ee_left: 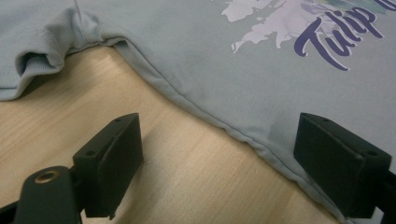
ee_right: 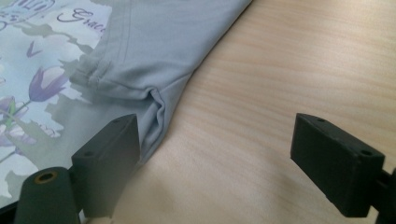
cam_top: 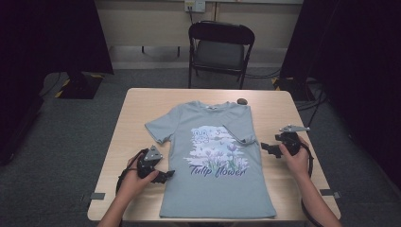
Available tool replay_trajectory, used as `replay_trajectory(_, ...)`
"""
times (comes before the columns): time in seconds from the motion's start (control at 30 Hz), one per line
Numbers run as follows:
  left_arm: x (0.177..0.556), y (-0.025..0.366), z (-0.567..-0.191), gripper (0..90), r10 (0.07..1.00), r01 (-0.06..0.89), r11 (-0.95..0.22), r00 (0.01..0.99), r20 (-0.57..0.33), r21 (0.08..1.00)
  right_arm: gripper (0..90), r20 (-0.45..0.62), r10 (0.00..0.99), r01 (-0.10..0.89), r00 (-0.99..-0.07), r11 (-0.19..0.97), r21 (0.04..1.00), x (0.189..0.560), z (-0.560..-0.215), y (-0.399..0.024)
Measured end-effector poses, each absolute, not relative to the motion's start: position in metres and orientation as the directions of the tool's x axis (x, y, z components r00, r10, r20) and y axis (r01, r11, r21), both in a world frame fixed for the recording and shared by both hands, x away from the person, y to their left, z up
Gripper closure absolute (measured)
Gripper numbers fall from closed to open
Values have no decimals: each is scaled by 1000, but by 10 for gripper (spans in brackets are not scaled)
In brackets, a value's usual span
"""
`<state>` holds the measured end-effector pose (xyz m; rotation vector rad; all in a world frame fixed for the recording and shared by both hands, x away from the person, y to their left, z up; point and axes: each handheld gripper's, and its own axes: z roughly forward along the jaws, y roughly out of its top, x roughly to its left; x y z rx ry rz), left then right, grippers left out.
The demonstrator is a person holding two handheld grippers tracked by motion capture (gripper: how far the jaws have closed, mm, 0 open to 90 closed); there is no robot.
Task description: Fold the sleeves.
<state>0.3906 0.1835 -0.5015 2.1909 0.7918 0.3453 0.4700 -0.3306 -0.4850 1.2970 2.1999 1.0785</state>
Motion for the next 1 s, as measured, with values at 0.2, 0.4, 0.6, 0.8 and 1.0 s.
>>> replay_trajectory(0.2,391,183,-501,151,638,430,-513,770,-5,743,148,53,856,581,-513,301,757,465,-488,-334)
replay_trajectory(0.4,390,183,-501,151,639,431,-512,769,-6,743,148,47,853,583,-519,314,749,462,-490,-337)
replay_trajectory(0.6,390,183,-501,151,639,431,-512,769,-6,743,148,41,853,589,-521,324,741,459,-493,-339)
replay_trajectory(0.8,390,183,-501,151,639,431,-512,769,-6,743,147,31,851,591,-525,338,732,456,-495,-340)
replay_trajectory(1.0,390,183,-501,151,640,432,-512,769,-6,743,146,37,852,591,-522,330,736,456,-498,-343)
